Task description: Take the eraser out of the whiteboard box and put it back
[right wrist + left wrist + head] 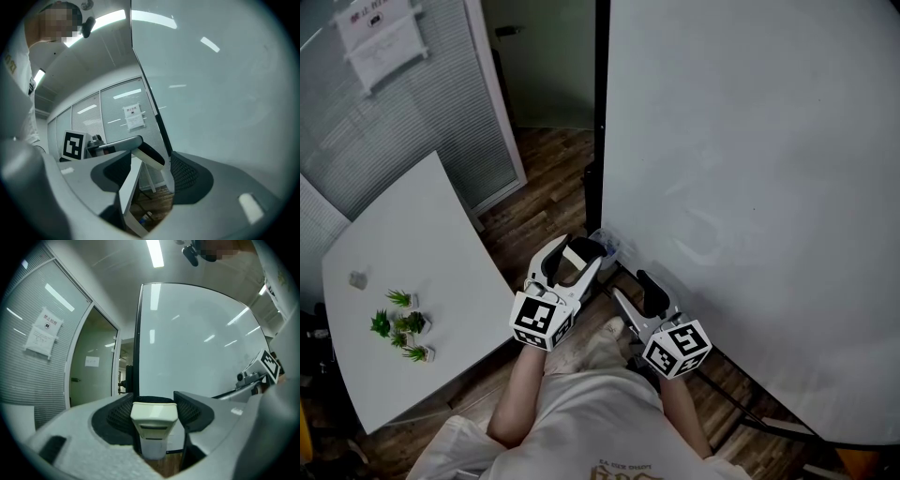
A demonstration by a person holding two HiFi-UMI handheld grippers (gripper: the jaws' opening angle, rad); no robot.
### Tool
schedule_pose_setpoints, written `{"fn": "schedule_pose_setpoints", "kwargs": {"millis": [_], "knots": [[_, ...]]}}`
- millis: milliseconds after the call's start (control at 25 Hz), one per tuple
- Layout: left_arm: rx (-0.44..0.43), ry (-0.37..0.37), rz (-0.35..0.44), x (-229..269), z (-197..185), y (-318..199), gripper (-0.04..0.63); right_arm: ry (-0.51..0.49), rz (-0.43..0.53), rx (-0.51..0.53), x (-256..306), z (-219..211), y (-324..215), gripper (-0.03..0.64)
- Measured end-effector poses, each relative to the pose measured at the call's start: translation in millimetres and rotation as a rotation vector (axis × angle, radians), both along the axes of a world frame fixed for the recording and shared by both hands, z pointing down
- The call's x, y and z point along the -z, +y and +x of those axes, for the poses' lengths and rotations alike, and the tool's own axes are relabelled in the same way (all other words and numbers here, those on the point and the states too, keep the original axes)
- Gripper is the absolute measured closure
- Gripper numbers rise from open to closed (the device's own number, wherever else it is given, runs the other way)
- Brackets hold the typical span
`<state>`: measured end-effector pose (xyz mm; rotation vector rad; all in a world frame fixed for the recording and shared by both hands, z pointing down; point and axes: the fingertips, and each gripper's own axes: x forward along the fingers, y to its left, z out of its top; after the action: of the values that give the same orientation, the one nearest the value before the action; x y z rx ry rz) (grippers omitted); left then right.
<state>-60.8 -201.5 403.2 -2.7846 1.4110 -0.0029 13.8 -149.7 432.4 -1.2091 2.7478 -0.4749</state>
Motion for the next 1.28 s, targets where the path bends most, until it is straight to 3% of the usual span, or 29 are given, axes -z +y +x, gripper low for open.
{"fn": "schedule_pose_setpoints", "kwargs": {"millis": [600, 1280], "knots": [[0.034, 0.000, 0.015, 8, -17, 20, 0.327, -0.001, 0.002, 0.016, 0, -8, 12, 0.359], [0.010, -0.020, 0.027, 11, -13, 21, 0.327, 0.000, 0.006, 0.003, 1, -7, 15, 0.359]]}}
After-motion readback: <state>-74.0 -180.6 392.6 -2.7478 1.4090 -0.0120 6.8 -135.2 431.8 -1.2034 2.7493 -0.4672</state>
